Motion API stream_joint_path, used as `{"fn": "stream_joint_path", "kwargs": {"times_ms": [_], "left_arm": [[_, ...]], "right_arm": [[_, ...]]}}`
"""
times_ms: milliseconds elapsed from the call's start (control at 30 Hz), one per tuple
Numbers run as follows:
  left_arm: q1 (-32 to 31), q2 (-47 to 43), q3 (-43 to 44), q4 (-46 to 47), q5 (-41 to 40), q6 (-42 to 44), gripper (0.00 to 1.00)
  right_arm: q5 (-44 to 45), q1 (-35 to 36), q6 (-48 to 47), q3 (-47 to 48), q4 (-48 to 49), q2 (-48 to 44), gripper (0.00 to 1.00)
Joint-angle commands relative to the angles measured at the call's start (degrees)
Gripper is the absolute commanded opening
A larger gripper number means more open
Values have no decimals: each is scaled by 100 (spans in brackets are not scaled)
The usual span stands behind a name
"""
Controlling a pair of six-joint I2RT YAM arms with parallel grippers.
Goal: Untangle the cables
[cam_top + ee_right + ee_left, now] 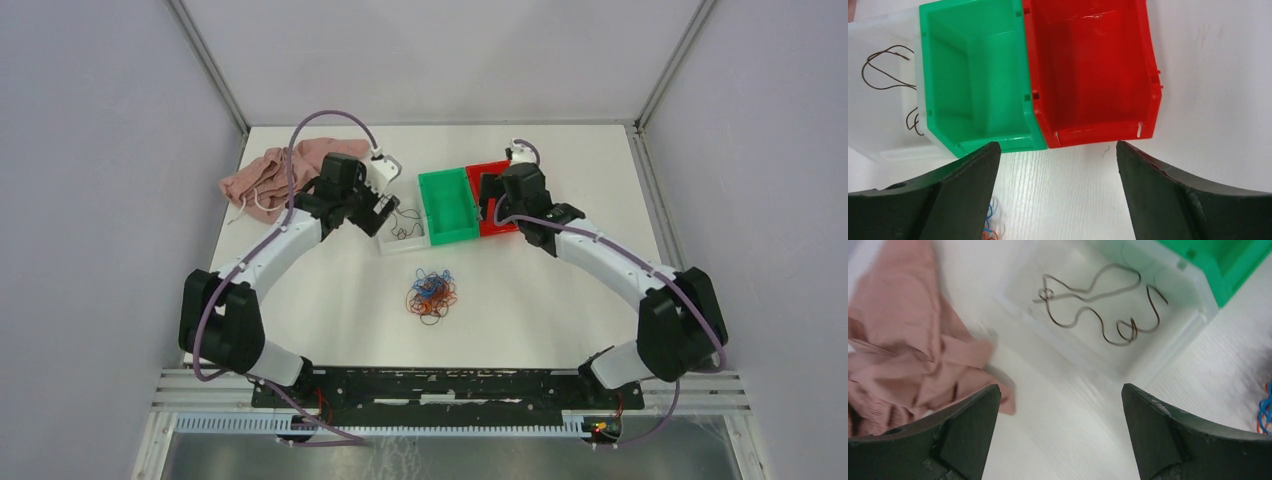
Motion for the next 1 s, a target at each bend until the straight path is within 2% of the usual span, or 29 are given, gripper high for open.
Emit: {"fn": "stream_joint_path", "kwargs": {"times_ms": [0,267,500,667,833,967], "left_arm": [[-25,-283,-741,133,313,-185,97],[57,168,-1151,1066,-160,-167,93],[239,445,-1156,1716,-540,185,92],[316,642,-1030,1876,-594,304,91],[344,560,-918,1845,-547,297,92],[489,301,-566,1279,-186,169,100]], "right_arm": [[-297,-31,-271,562,196,600,92],[-533,-32,-330,935,423,1538,90],[-767,-33,-258,1006,488,1890,88],[-1054,-31,32,615,787,1755,85],[-1161,30,232,70,1069,1247,84],[-1184,255,221,-297,1049,568,83]]}}
